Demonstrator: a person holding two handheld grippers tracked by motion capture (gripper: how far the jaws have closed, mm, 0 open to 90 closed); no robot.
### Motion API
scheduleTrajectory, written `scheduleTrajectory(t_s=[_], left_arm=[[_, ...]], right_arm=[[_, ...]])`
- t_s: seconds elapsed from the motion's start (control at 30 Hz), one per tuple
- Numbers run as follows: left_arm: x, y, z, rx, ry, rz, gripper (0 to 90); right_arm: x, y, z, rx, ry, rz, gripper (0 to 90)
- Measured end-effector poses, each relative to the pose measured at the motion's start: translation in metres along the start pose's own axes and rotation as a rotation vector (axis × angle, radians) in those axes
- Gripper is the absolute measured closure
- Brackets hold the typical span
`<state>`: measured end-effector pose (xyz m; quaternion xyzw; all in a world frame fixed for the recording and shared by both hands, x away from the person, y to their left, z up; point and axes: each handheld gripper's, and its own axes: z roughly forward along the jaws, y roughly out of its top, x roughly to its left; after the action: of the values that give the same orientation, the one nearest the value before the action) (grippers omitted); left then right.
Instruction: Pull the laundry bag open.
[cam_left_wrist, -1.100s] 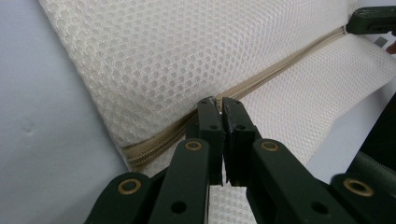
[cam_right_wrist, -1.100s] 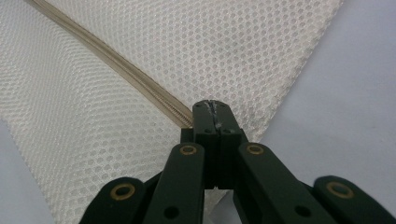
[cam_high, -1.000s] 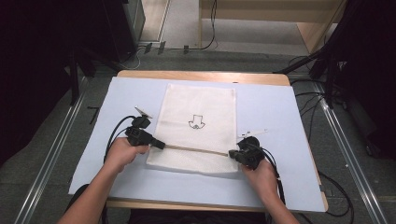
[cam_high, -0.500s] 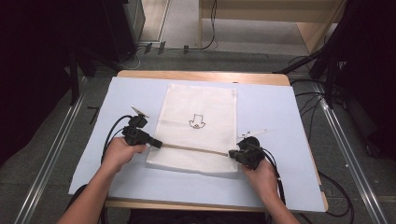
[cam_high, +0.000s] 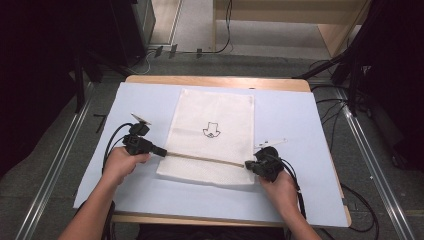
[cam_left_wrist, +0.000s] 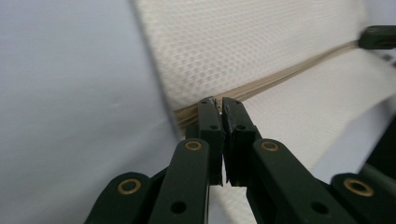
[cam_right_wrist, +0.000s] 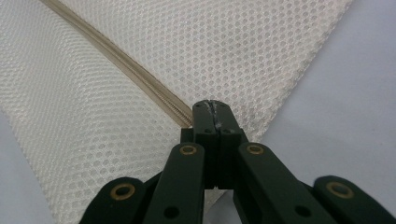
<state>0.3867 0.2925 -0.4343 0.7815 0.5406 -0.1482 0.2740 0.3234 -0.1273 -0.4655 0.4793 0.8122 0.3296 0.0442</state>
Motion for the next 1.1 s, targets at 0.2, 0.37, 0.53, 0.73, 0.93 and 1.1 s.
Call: scheduleTrajectory(t_s=[0.2,0.37,0.53,0.73,0.93,1.1], left_arm=[[0.0013,-0.0015,-0.0020,-0.007,-0.003,-0.004,89.5],[0.0079,-0.0045,-0.0079,-0.016,0.033,-0.018,89.5],[0.0095,-0.0055,-0.0087,-0.020,0.020,-0.015,89.5],[0.0069,-0.0059,-0.0072,-0.034,0.030,0.000,89.3],[0.0076,-0.0077,-0.0064,-0.044,0.016,0.020,88.5],[0.0073,-0.0090,-0.0049,-0.057,-0.036,0.035,83.4]], right_arm=[[-0.0004,0.0001,-0.0001,0.001,0.003,-0.001,90.0],[-0.0006,0.0002,0.0000,0.002,0.004,-0.003,90.0],[-0.0007,0.0005,0.0000,0.003,0.006,0.001,90.0],[-0.0018,0.0001,-0.0002,0.001,0.012,-0.014,90.0],[-0.0009,0.0002,-0.0010,0.001,0.011,-0.041,90.0],[-0.0051,-0.0002,-0.0029,-0.001,0.067,-0.032,84.3]])
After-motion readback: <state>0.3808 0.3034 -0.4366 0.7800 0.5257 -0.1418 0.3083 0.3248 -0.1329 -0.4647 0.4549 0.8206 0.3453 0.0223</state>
